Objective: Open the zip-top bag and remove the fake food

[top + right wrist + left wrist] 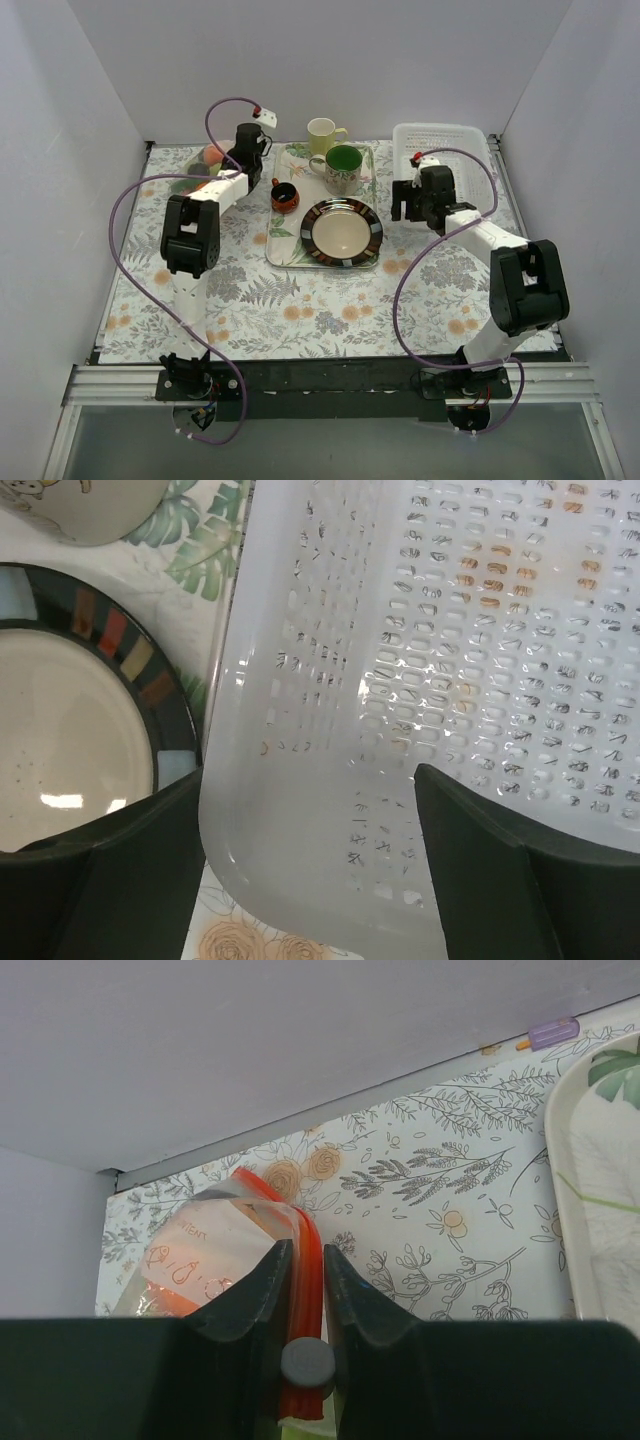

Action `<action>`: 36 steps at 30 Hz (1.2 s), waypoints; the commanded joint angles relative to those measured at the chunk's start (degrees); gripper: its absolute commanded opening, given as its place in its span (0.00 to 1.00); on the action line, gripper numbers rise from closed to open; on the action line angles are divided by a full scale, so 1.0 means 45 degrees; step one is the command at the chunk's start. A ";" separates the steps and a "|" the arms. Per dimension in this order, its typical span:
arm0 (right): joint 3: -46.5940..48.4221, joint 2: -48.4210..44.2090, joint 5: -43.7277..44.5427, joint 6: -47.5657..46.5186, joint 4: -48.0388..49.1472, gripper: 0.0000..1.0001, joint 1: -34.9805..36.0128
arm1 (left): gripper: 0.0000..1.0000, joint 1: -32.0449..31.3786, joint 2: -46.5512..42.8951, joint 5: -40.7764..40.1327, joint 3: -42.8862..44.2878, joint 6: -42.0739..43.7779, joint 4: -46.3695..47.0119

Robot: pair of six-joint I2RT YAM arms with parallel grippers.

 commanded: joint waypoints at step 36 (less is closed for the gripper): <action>-0.2827 -0.7669 0.1983 0.3995 -0.5810 0.77 0.5274 | 0.05 -0.0473 -0.8234 0.3794 0.2131 -0.3874 -0.5813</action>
